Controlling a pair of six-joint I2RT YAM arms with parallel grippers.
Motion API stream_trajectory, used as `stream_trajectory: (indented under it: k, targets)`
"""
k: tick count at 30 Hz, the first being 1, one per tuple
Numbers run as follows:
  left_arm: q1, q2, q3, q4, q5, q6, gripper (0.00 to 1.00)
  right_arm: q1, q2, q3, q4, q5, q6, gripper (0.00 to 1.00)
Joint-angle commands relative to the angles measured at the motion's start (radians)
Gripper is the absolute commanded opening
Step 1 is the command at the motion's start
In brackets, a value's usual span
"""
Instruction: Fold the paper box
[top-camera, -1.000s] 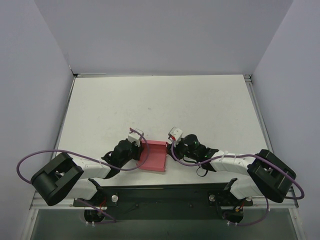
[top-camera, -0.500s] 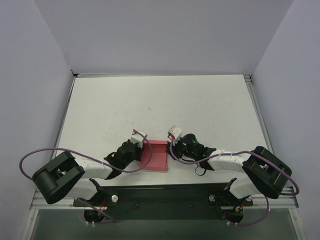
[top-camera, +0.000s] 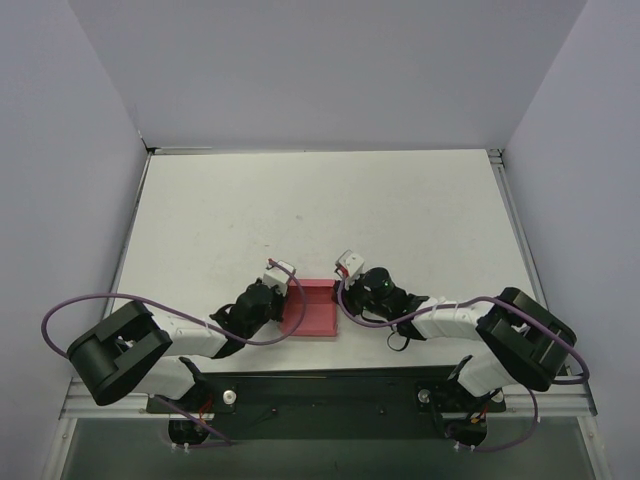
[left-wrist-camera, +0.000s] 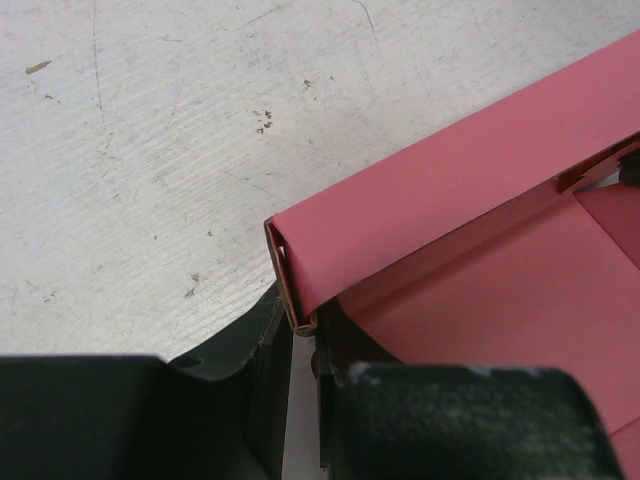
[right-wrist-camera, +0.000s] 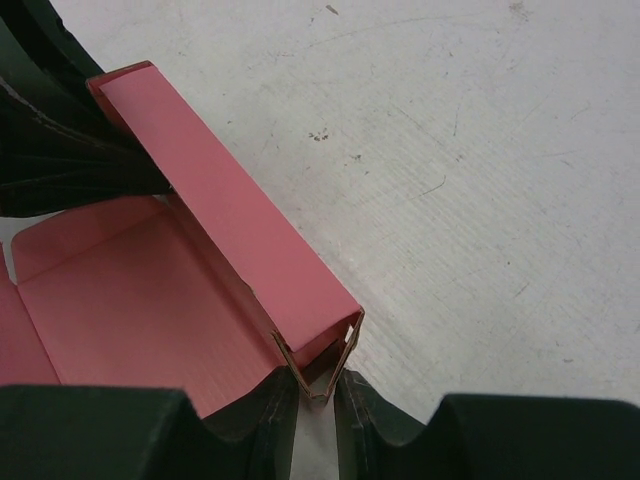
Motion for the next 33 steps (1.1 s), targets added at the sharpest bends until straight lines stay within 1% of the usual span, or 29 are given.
stream_trajectory:
  k: [1, 8, 9, 13, 22, 27, 31, 33]
  targets:
    - [-0.041, 0.005, 0.036, 0.040, 0.087, 0.016, 0.21, 0.025, 0.004, 0.040, 0.114, 0.027, 0.008, 0.20]
    - [-0.053, 0.005, 0.044, 0.030, 0.080, 0.014, 0.21, 0.086, 0.010, 0.040, 0.145, 0.148, 0.031, 0.19]
    - [-0.054, 0.005, 0.044, 0.029, 0.078, 0.016, 0.21, 0.095, 0.015, 0.033, 0.156, 0.191, 0.032, 0.19]
    - [-0.059, 0.007, 0.049, 0.024, 0.078, 0.014, 0.21, 0.123, 0.032, 0.030, 0.206, 0.259, 0.048, 0.14]
    - [-0.064, 0.001, 0.059, 0.004, 0.073, -0.010, 0.21, 0.160, 0.075, 0.032, 0.283, 0.426, 0.101, 0.11]
    - [-0.065, 0.002, 0.061, 0.004, 0.075, -0.016, 0.21, 0.173, 0.090, 0.036, 0.300, 0.455, 0.104, 0.10]
    - [-0.067, -0.002, 0.069, -0.006, 0.075, -0.027, 0.21, 0.193, 0.098, 0.043, 0.295, 0.532, 0.106, 0.05]
    - [-0.067, -0.007, 0.072, -0.008, 0.075, -0.035, 0.21, 0.213, 0.107, 0.062, 0.259, 0.619, 0.103, 0.00]
